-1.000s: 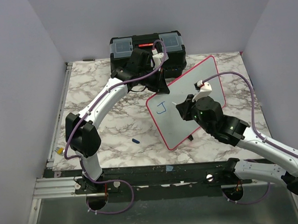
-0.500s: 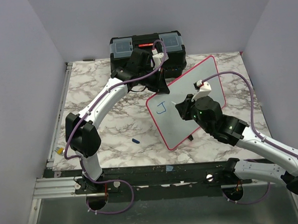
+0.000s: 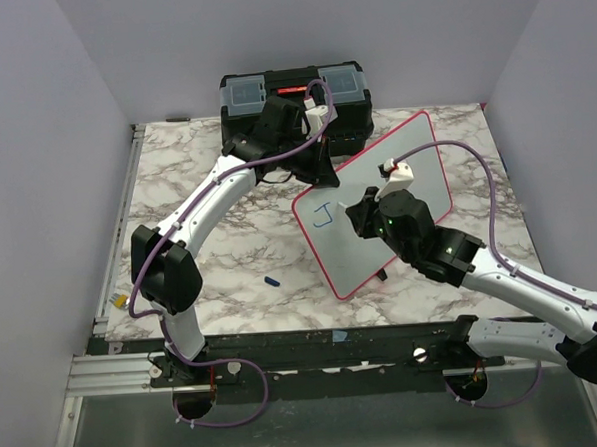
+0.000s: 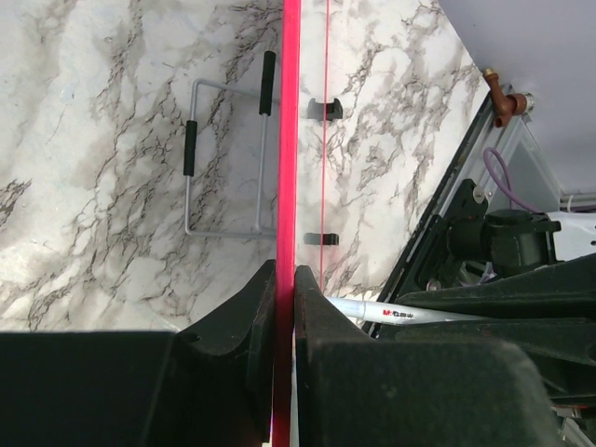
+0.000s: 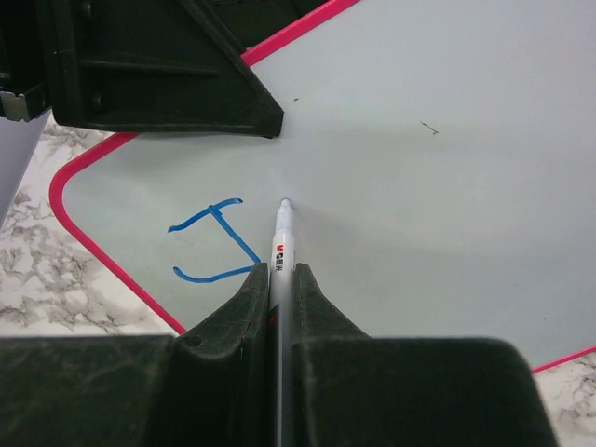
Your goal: Write a sentence on the whiteboard
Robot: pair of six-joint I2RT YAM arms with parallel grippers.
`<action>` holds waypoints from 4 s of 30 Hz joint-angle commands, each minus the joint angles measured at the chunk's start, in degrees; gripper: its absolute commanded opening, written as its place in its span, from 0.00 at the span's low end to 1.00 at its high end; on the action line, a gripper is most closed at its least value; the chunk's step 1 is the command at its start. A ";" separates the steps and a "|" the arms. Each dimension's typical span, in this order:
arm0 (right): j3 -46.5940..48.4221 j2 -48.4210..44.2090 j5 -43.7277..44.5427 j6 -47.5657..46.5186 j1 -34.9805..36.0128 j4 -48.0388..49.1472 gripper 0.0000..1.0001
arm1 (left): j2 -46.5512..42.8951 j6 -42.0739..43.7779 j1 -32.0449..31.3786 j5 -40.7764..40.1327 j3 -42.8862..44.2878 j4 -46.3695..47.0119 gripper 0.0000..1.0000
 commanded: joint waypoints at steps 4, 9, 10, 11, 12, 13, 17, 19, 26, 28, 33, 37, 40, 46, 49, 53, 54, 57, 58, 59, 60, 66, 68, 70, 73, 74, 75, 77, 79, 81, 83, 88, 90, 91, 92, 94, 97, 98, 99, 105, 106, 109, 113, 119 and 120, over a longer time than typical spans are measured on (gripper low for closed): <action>1.09 1.76 -1.34 -0.50 0.03 1.86 0.01 | -0.95 1.75 -1.35 -0.54 0.32 -4.06 0.00; 0.56 1.21 -3.55 -0.90 0.05 2.09 0.01 | -0.59 2.01 -1.35 -0.77 1.36 -4.86 0.00; 0.43 1.12 -4.01 -0.91 0.02 2.08 0.01 | -0.54 2.00 -1.31 -0.81 1.48 -4.86 0.00; 0.25 0.96 -4.56 -0.90 0.02 2.08 0.01 | -0.52 2.02 -1.35 -0.76 1.59 -4.85 0.00; 0.13 0.85 -5.05 -1.01 0.02 2.08 0.01 | -0.50 2.02 -1.35 -0.89 1.56 -4.74 0.00; -0.11 0.78 -5.48 -0.94 0.05 1.99 0.01 | -0.54 1.97 -1.35 -0.87 1.60 -4.69 0.00; -1.14 0.08 -6.24 -0.40 0.02 1.47 0.01 | -0.28 1.84 -1.35 -1.07 1.99 -4.66 0.00; -1.75 -0.52 -6.20 -0.07 0.07 1.30 0.01 | -0.10 1.84 -1.35 -1.07 2.32 -4.72 0.00; -3.56 -1.74 -5.52 0.91 0.02 -0.06 0.01 | 0.25 1.75 -1.35 -1.05 3.14 -4.74 0.00; -3.90 -2.00 -5.04 1.20 0.07 -0.39 0.01 | 0.14 1.75 -1.35 -1.06 3.05 -4.68 0.00; -3.78 -2.13 -2.65 1.82 0.03 -1.42 0.01 | 0.08 1.66 -1.35 -0.98 3.01 -4.63 0.00; -2.67 -1.55 0.06 1.89 0.02 -2.71 0.01 | 0.04 1.64 -1.35 -0.87 2.71 -4.60 0.00; -1.62 -0.88 0.94 1.63 0.02 -3.32 0.01 | -0.12 1.53 -1.35 -0.89 2.44 -4.35 0.00; 0.04 0.01 1.76 1.08 0.02 -3.23 0.01 | -0.27 1.31 -1.39 -0.66 2.35 -4.07 0.00; 0.79 0.44 2.16 0.67 0.03 -2.90 0.01 | -0.21 1.31 -1.53 -0.59 2.35 -4.12 0.00; 1.82 1.22 2.32 0.11 0.02 -2.41 0.01 | -0.28 1.31 -1.61 -0.59 2.25 -4.07 0.00; 2.08 1.50 2.28 -0.01 0.02 -2.27 0.01 | -0.21 1.31 -1.61 -0.63 2.26 -4.02 0.00; 2.77 1.90 2.26 -0.36 0.03 -1.99 0.01 | -0.26 1.18 -1.61 -0.54 2.26 -4.07 0.00; 2.96 2.08 2.21 -0.42 0.05 -1.85 0.01 | -0.27 1.14 -1.61 -0.45 2.26 -4.07 0.00; 3.14 2.17 2.12 -0.56 0.02 -1.70 0.01 | -0.32 1.14 -1.65 -0.46 2.26 -3.99 0.00; 3.35 2.24 1.89 -0.63 0.02 -1.61 0.01 | -0.36 1.09 -1.65 -0.40 2.27 -3.90 0.00; 2.18 0.75 -0.33 -1.30 0.03 0.08 0.01 | -0.27 1.05 -1.64 -0.62 2.30 -3.98 0.00; 1.03 -0.69 -1.14 -1.54 0.02 1.13 0.01 | -0.14 1.20 -1.70 -0.80 2.43 -4.11 0.00; 0.19 -2.62 -0.97 -1.26 0.02 1.55 0.01 | -0.06 1.38 -1.70 -0.98 2.47 -4.16 0.00; -1.27 -5.48 -0.43 -1.06 0.03 2.31 0.01 | -0.06 1.73 -1.69 -1.42 2.43 -4.57 0.00; -1.95 -6.56 -0.13 -0.95 0.05 2.50 0.01 | 0.01 1.82 -1.70 -1.59 2.43 -4.68 0.00; -2.35 -7.39 0.42 -0.89 0.02 2.73 0.01 | -0.09 1.92 -1.66 -1.76 2.48 -4.84 0.00; -3.00 -8.80 1.74 -0.80 0.02 2.81 0.01 | -0.10 1.93 -1.69 -1.97 2.44 -5.02 0.00; -3.13 -9.40 3.35 -0.41 0.02 2.23 0.01 | -0.25 2.01 -1.70 -2.20 2.11 -5.13 0.00; -2.72 -9.14 4.81 0.03 0.05 0.97 0.01 | -0.27 2.02 -1.70 -2.52 1.79 -5.11 0.00; -2.06 -8.40 5.92 0.35 0.08 -0.14 0.01 | -0.41 2.01 -1.71 -2.56 1.48 -4.93 0.00; -1.14 -6.32 6.16 0.50 0.02 -0.82 0.01 | -0.71 1.50 -1.70 -2.56 1.47 -4.77 0.00; -0.76 -5.58 5.89 0.40 0.02 -0.61 0.01 | -0.73 1.40 -1.70 -2.56 1.50 -4.75 0.00; -0.52 -5.25 5.69 0.28 0.02 -0.41 0.01 | -0.81 1.40 -1.75 -2.59 1.48 -4.79 0.00; -0.34 -4.94 5.41 0.06 0.02 -0.23 0.01 | -0.81 1.40 -1.79 -2.64 1.47 -4.77 0.00; -0.07 -4.43 4.97 -0.52 0.02 0.27 0.01 | -0.88 1.32 -1.79 -2.74 1.34 -4.84 0.00; 0.27 -3.70 4.89 -1.12 0.03 0.89 0.01 | -0.92 1.31 -1.96 -2.74 1.08 -4.70 0.00; 0.42 -3.51 4.72 -1.41 0.03 1.09 0.01 | -0.99 1.25 -2.05 -2.76 0.97 -4.64 0.00; 0.53 -3.20 4.73 -1.55 0.02 1.27 0.01 | -1.12 1.22 -2.05 -2.78 0.87 -4.52 0.00; 1.48 -2.03 3.89 -2.15 0.02 1.97 0.01 | -1.22 1.14 -2.27 -2.65 1.20 -4.60 0.00; 1.52 -1.82 3.91 -2.20 0.02 2.12 0.01 | -1.22 1.14 -2.27 -2.65 1.31 -4.68 0.00; 1.86 -1.40 3.82 -2.48 0.02 2.51 0.01 | -1.17 1.22 -2.32 -2.65 1.47 -4.86 0.00; 2.61 -0.58 3.86 -2.90 0.02 2.89 0.01 | -1.08 1.31 -2.40 -2.65 1.62 -4.93 0.00; 2.80 0.62 3.68 -3.22 0.02 3.14 0.01 | -1.07 1.40 -2.39 -2.65 1.94 -5.12 0.00; 2.70 0.80 3.75 -3.21 0.05 3.14 0.01 | -1.03 1.40 -2.41 -2.65 1.96 -5.13 0.00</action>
